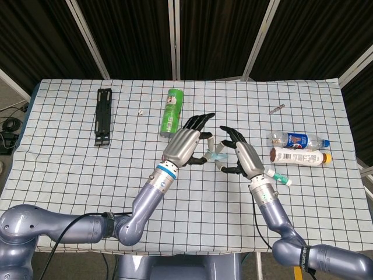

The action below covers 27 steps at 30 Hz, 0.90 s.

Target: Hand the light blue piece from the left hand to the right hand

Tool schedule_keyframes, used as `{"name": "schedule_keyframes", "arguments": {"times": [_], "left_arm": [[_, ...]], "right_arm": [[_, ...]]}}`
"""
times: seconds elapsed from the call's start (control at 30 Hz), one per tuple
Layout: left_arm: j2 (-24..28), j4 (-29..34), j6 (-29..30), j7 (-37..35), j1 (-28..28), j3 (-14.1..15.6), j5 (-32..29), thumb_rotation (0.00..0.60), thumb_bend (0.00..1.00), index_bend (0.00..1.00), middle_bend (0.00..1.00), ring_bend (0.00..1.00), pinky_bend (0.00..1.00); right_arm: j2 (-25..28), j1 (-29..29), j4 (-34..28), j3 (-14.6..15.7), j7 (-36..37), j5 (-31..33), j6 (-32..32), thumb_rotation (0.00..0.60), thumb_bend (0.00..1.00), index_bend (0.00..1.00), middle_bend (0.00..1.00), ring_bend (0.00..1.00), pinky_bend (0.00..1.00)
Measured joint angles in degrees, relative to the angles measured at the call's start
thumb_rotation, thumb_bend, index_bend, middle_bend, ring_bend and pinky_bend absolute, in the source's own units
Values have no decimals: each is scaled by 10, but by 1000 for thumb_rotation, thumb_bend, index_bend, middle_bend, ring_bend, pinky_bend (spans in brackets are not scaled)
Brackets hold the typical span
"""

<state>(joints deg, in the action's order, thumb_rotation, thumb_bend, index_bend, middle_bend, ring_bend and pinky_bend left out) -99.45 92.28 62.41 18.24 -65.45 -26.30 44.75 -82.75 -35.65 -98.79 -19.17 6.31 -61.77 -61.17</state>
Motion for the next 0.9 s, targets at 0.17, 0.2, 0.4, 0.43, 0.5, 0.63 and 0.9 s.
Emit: {"name": "schedule_keyframes", "arguments": {"times": [0.17,0.2,0.4,0.43,0.5,0.63,0.9], "left_arm": [[-1,-1,-1,-1,1,0,1,600,696,899,0,0,0],[-2,0,-1,-1,1,-1,1,600,696,899,0,0,0],[-4,0,-1,-2,0,-2,2,600,696,899,0,0,0],[-4,0,-1,-2,0,-2,2,600,696,899,0,0,0],[-5,0,-1,-1,0,-1,3,600,695,899,0,0,0],[-5,0,-1,-1,1,0,2,600,696,899,0,0,0],[0,5,2,-4,6,-4,5,600,696,899,0,0,0]], "right_arm": [[-2,-1,0,1,-1,1,1,600,312,606,67,0,0],[-2,-1,0,1,-1,1,1,600,321,608,68,0,0],[-3,-1,-2,1,-1,1,1,600,380,670,78,0,0],[-3,-1,-2,1,-1,1,1,600,383,689,80,0,0],[-3,-1,-2,1,-2,2,1,600,390,725,86,0,0],[-2,-1,-2,3,-4,3,1,600,393,735,91,0,0],[-3,1,10,15,-13,12,9,600,393,746,95,0,0]]}}
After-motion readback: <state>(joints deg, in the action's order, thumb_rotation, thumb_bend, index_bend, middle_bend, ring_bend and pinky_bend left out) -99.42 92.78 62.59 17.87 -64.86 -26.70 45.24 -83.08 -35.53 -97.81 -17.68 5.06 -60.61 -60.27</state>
